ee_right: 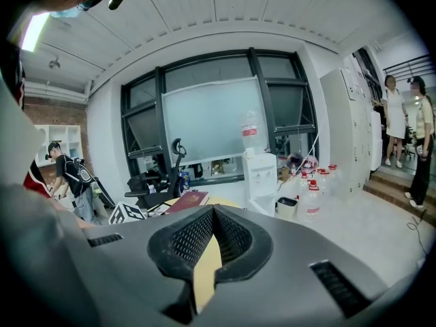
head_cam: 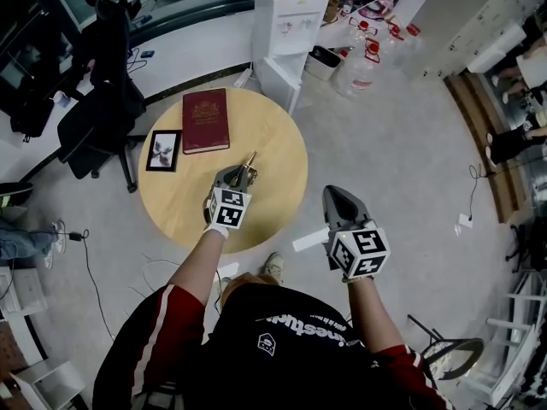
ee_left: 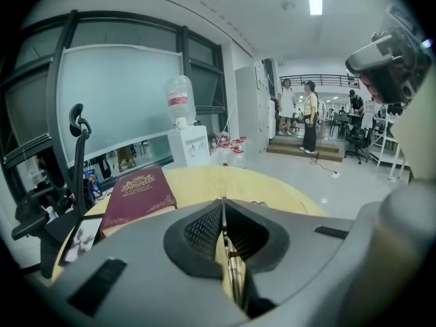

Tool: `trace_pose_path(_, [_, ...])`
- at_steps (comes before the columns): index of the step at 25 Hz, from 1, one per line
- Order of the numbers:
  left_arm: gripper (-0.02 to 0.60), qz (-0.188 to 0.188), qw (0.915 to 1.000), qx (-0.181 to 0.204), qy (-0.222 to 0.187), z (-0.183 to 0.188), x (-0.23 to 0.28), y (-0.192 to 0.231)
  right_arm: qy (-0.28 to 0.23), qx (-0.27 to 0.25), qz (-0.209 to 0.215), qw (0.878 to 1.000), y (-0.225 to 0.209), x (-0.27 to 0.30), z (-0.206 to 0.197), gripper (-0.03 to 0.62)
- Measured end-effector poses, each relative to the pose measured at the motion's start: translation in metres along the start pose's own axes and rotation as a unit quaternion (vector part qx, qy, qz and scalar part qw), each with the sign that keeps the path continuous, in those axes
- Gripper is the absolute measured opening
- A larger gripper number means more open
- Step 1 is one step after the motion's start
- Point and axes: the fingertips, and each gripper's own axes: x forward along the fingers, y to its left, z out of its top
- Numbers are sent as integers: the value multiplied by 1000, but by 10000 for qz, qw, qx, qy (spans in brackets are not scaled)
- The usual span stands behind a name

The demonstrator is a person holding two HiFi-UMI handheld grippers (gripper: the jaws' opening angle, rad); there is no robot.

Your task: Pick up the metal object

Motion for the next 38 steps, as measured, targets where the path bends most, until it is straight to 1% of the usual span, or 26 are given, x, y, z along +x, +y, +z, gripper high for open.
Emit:
trace_pose_path(7, [21, -44, 9998, -122, -117, 8, -32, 5, -246, 6, 42, 9997, 25, -5, 23, 26])
trace_pose_path(14, [21, 52, 9989, -286, -367, 27, -77, 13, -509, 58, 176, 9985, 58, -12, 51, 26])
trace_pose_path(19, [21, -105, 9985, -180, -497, 42, -113, 23, -597, -21, 244, 9979, 83, -16, 69, 26])
trace_pose_path(22, [21, -87, 9982, -140, -581, 51, -135, 36, -635, -77, 263, 9976, 96, -21, 80, 26])
trace_pose_path(27, [21, -102, 9962, -267, -819, 77, -178, 55, -708, -60, 233, 9972, 113, -29, 94, 26])
trace_pose_path(31, [21, -133, 9944, -247, -1016, 97, -214, 66, -774, -31, 203, 9968, 127, -39, 101, 26])
trace_pose_path(34, [21, -160, 9925, -145, -1201, 113, -238, 74, -845, 27, 177, 9963, 136, -44, 104, 26])
trace_pose_path(38, [21, -197, 9904, -115, -1364, 120, -273, 89, -856, 74, 177, 9961, 158, -48, 99, 26])
